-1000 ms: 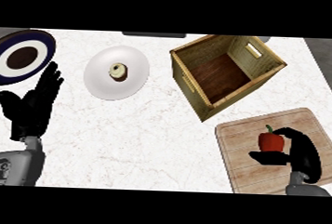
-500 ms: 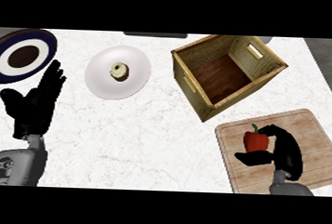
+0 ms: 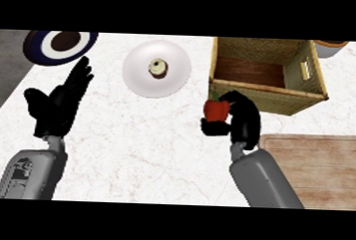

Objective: Pick the bell pepper from the cutting board and place it in the basket

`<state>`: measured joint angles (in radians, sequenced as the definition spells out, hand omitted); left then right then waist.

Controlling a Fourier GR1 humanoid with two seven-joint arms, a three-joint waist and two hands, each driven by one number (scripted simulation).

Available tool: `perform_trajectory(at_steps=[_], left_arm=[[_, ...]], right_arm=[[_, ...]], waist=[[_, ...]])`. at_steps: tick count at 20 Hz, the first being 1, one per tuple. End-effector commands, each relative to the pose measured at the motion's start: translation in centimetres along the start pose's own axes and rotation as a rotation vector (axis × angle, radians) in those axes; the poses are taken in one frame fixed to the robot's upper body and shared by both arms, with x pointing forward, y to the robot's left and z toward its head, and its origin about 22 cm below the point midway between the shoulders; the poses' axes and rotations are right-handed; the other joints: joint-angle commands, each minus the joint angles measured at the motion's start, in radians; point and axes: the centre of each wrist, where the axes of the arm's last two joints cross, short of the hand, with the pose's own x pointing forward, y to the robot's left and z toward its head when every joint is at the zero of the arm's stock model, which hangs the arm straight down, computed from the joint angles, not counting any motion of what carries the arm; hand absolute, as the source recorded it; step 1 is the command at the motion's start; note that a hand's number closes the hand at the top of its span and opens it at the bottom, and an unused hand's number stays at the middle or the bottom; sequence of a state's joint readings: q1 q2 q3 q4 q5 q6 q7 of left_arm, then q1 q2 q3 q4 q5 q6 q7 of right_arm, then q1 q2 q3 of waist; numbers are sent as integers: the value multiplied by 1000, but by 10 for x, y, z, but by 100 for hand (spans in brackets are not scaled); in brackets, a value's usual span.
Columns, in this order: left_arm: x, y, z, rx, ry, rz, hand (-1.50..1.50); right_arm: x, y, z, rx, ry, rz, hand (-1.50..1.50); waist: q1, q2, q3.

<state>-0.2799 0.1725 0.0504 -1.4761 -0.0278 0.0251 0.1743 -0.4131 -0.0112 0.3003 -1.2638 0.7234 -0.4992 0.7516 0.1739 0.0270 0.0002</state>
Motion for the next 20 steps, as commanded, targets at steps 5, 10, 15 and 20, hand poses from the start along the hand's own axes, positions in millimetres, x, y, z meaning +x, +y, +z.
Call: perform_trajectory(at_steps=[5,10,15,20], left_arm=[[7,-16,-7,-59,-1,0,0],[-2,-8,-8,-9,10,-23,0],[-9,-10,-7,4,30,-14,0],[-4,-2,-11,29,25,-7,0]], right_arm=[[105,8,15,-203,-225,-256,150],[153,10,10,-294,-259,-250,150],[207,2,12,-343,-214,-227,150],[242,-11,4,-437,-194,-291,150]], waist=[[29,-4,-1],[-5,-8,-6],[-24,-15,-7],[-48,-15,-6]])
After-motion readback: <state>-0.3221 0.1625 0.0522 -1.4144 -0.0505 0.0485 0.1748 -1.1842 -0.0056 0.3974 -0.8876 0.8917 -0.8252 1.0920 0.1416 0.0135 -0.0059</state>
